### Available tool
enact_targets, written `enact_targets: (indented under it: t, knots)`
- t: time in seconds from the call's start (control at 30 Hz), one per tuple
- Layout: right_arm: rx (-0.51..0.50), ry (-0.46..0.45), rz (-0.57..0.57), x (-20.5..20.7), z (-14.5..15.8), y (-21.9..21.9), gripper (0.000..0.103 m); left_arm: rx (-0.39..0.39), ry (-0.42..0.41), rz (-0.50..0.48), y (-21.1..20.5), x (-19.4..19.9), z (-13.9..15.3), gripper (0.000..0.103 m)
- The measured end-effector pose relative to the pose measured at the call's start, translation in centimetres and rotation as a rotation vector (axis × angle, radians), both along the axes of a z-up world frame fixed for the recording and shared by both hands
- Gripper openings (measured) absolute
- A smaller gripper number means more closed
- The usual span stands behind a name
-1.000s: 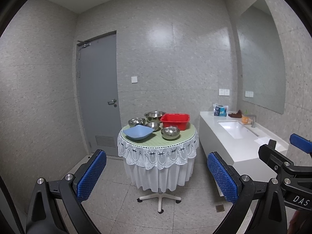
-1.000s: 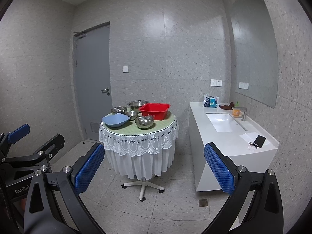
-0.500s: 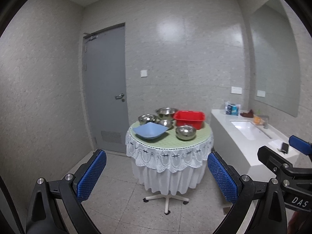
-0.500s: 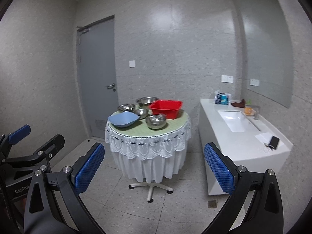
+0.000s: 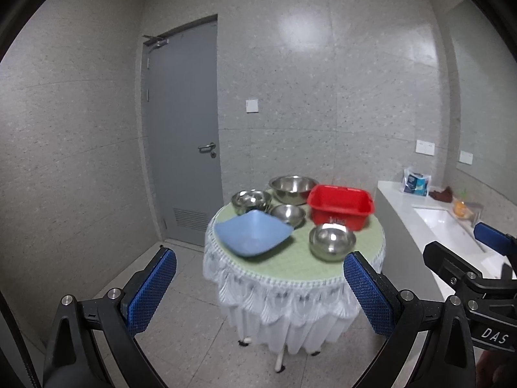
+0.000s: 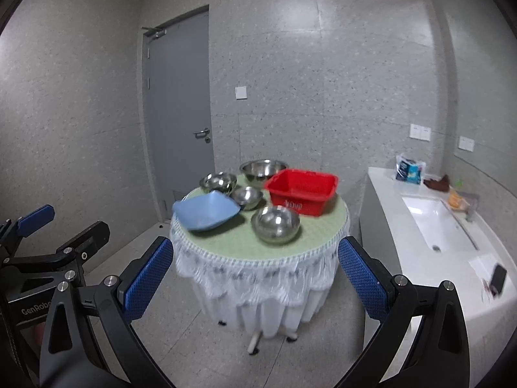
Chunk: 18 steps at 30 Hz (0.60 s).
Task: Organize plates and bowls
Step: 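Carry both tools toward the table of bowls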
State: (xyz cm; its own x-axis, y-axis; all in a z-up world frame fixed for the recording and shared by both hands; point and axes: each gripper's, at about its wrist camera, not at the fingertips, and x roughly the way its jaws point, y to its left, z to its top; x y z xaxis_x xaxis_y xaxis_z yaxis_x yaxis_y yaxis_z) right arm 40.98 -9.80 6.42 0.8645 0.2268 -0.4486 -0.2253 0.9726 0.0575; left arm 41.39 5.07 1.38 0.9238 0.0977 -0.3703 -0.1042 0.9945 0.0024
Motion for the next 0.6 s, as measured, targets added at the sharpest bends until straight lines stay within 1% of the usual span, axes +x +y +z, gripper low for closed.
enact_targets:
  t: [0.07,0.1,0.13,0.2,0.23,0.33,0.4,0.5,0.57,0.6]
  knots:
    - [0.002,0.002,0.009,3.3,0.1,-0.4,0.103,-0.028,0.011,-0.007,-0.6,4.9,0.1,0.102]
    - [0.005,0.000,0.015,5.1,-0.1,-0.8,0.103,-0.032,0.022,-0.010,-0.5,6.5,0.2,0.102]
    - [0.003,0.003,0.017,6.1,-0.2,-0.9,0.103,-0.038,0.045,-0.016,-0.6,9.1,0.2,0.102]
    - [0.001,0.030,0.022,9.4,-0.7,-1.3,0.103,-0.067,0.079,-0.036,0.0,14.1,0.3,0.102]
    - [0.005,0.042,0.030,11.1,-0.9,-1.5,0.103,-0.079,0.087,-0.041,0.5,15.5,0.5,0.102]
    - [0.002,0.070,0.047,15.4,-1.5,-1.7,0.103,-0.119,0.124,-0.071,1.3,22.4,0.8,0.102]
    - [0.004,0.081,0.046,17.9,-1.8,-1.7,0.103,-0.145,0.155,-0.105,2.3,27.3,1.1,0.102]
    - [0.046,0.134,0.053,23.4,-2.4,-1.9,0.103,-0.176,0.188,-0.131,4.3,34.0,1.6,0.102]
    - [0.036,0.158,0.037,26.7,-2.6,-1.5,0.103,-0.195,0.225,-0.141,6.1,40.3,2.0,0.102]
    - [0.036,0.171,0.031,28.9,-2.7,-1.3,0.103,-0.199,0.242,-0.147,6.8,42.8,2.2,0.102]
